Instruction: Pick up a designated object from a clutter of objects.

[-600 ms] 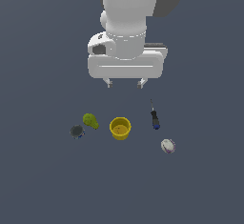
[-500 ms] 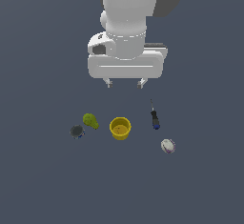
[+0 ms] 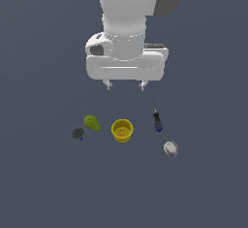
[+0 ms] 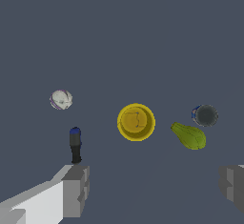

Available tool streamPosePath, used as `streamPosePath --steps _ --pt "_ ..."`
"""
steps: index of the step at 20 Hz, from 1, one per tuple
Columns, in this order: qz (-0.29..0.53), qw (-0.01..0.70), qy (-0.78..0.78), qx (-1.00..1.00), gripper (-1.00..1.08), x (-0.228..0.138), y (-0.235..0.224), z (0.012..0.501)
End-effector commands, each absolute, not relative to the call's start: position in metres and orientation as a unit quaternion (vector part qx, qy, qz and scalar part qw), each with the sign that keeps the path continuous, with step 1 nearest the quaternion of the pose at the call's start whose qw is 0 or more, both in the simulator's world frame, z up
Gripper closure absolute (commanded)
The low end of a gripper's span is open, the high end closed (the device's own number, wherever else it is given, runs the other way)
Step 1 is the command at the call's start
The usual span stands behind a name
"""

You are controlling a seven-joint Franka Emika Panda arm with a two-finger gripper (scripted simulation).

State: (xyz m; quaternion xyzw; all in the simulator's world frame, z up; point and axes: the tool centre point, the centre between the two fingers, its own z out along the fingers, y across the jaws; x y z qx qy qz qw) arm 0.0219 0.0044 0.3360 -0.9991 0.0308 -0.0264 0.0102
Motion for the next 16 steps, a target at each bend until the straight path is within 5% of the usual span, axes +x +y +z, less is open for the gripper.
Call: streamPosePath --steps 1,16 --pt "-0.027 0.011 0.032 -0.999 -0.92 0.022 0.004 0.336" --pt "-0.02 0.001 0.028 -0.999 -0.92 0.017 0.049 0.265"
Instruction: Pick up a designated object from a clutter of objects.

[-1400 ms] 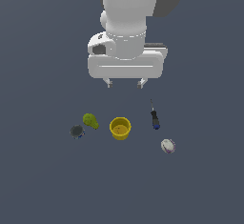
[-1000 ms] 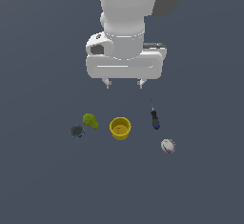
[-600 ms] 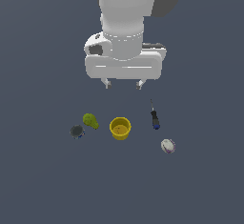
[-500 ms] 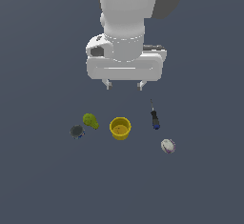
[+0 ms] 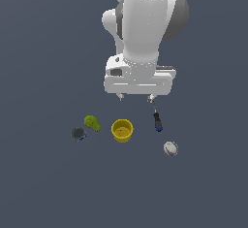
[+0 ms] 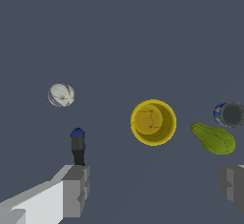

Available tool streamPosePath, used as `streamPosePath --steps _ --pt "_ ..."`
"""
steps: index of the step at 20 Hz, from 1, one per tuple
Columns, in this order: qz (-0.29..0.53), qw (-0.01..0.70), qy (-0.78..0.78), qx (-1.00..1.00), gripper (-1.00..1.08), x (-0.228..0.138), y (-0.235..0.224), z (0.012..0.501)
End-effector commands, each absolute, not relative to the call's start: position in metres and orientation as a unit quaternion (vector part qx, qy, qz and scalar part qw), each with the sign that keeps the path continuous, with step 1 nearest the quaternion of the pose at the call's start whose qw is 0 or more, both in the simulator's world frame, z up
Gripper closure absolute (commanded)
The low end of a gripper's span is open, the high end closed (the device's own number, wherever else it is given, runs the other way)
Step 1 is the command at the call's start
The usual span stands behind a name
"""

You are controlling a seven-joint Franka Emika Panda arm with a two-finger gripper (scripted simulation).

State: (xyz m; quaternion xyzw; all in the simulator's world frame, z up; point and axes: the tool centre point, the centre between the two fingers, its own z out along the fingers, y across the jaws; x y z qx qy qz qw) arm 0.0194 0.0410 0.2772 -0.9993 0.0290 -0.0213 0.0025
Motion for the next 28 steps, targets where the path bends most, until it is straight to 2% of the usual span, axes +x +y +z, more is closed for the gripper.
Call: streamPosePath --steps 1,7,15,21,28 --pt "-0.019 0.0 0.027 -0.999 -0.92 0.016 0.055 0.256" --pt "-0.014 -0.005 0.02 -1.0 -0.92 -0.003 0.096 0.192" --pt "-0.007 -0.005 0.008 -1.0 -0.92 -0.046 0.147 0.117" --pt "-0.003 -0.002 0.002 -1.0 -0.92 -0.074 0.169 0.083" --pt "0.0 0.0 -0.001 -1.0 -0.92 -0.091 0.18 0.066"
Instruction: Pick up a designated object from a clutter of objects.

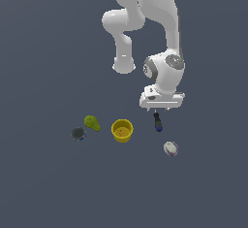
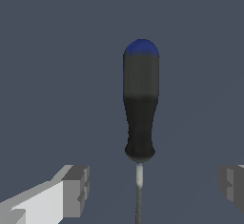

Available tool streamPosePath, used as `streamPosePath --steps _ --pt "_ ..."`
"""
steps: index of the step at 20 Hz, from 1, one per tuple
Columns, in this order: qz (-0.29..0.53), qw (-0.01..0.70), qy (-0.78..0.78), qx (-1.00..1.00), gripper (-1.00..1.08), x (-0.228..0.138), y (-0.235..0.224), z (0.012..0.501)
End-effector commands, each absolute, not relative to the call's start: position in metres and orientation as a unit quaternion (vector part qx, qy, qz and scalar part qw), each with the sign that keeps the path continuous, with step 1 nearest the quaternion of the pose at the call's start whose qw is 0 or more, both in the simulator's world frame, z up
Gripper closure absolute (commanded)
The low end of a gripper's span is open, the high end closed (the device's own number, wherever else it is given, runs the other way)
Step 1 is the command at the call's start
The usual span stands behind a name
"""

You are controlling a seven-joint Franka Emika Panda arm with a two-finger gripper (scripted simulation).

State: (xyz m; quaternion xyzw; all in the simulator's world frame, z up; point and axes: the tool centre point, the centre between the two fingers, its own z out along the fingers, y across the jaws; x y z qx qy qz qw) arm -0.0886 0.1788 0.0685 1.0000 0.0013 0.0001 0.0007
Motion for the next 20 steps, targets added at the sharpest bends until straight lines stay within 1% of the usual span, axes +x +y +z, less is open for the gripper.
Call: streamPosePath --steps 1,8,20 --pt "0.0 0.0 0.002 1.0 -0.92 -0.092 0.181 0.066" --pt "0.0 0.0 0.002 1.0 -0.92 -0.091 0.18 0.06" --pt "0.0 0.0 0.002 1.0 -0.92 -0.093 0.181 0.017"
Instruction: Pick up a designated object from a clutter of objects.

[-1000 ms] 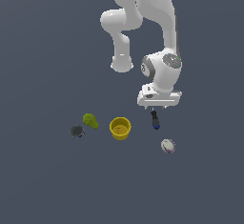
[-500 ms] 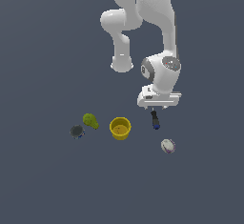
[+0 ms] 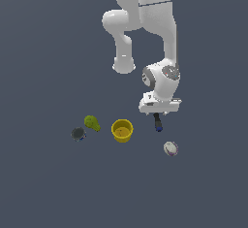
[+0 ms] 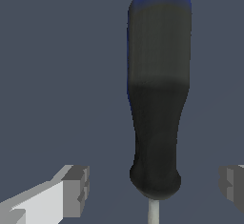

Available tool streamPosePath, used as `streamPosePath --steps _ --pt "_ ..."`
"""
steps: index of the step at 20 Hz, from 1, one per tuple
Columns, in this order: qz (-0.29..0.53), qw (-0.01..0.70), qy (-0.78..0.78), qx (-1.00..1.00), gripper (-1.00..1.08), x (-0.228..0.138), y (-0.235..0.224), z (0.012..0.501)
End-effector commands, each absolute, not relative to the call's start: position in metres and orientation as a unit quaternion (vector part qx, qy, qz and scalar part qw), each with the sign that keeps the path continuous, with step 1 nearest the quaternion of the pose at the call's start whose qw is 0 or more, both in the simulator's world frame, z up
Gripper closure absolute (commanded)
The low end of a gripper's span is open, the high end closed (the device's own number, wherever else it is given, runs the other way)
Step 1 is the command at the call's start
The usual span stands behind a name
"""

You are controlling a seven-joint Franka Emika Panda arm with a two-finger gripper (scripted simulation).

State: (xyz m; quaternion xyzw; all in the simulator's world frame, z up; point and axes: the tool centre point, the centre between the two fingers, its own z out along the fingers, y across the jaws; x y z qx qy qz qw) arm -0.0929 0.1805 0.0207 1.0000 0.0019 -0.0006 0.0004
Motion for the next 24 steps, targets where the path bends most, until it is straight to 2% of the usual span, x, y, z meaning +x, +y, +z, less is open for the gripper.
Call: streamPosePath --steps 1,3,4,17,24 --pt "0.0 0.0 0.002 1.0 -0.92 -0.093 0.181 0.016" --pt "0.0 0.0 0.002 1.0 -0.92 -0.093 0.181 0.015" --pt "0.0 0.0 0.002 1.0 1.08 -0.093 0.181 0.015" --pt "0.0 0.0 0.002 1.0 1.08 -0.092 0.179 0.017" --pt "0.0 0.0 0.002 1.0 1.08 -0.081 0.16 0.039"
